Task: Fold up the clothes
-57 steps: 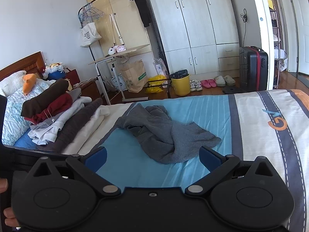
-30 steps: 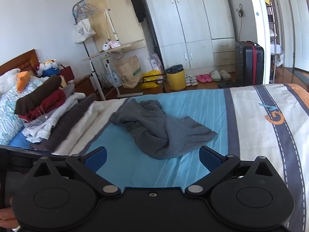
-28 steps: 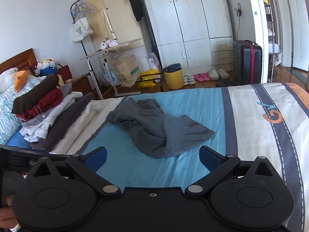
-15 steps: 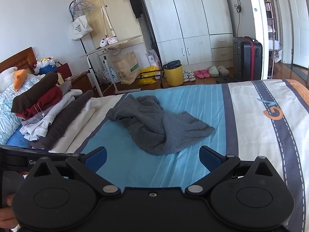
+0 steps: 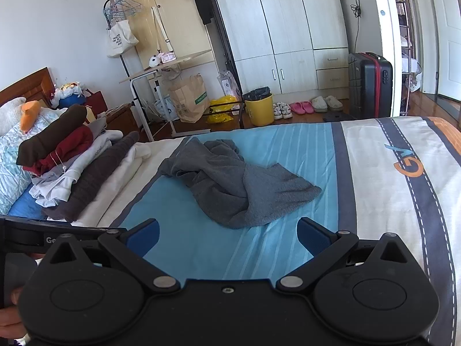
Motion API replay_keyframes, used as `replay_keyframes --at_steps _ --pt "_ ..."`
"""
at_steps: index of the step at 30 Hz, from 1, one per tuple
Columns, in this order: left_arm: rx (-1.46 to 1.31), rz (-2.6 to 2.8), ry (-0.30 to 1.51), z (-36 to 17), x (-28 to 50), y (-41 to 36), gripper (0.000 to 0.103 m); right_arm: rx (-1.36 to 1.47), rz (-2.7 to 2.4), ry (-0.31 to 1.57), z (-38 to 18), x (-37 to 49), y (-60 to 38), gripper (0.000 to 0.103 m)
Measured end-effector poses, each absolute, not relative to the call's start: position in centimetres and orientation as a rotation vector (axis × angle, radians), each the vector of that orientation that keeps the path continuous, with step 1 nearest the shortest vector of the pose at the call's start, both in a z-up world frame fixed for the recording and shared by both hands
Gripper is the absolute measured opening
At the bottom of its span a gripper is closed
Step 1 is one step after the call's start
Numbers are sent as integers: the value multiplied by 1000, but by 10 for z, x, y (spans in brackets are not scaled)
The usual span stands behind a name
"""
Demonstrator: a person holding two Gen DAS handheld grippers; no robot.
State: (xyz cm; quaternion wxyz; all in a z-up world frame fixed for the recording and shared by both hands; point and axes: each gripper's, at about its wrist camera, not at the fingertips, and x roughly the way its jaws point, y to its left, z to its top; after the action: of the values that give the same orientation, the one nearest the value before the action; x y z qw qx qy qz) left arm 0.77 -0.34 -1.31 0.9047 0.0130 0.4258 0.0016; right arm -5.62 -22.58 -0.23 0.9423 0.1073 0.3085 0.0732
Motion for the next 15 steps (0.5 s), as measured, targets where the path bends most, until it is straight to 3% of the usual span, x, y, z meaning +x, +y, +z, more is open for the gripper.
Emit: replay_keyframes --at_steps 9,15 --pt "1 -17 835 -13 26 1 103 236 155 631 -7 -46 -229 103" --pt "-39 -61 831 -6 86 -1 101 360 186 626 -16 -18 -247 103"
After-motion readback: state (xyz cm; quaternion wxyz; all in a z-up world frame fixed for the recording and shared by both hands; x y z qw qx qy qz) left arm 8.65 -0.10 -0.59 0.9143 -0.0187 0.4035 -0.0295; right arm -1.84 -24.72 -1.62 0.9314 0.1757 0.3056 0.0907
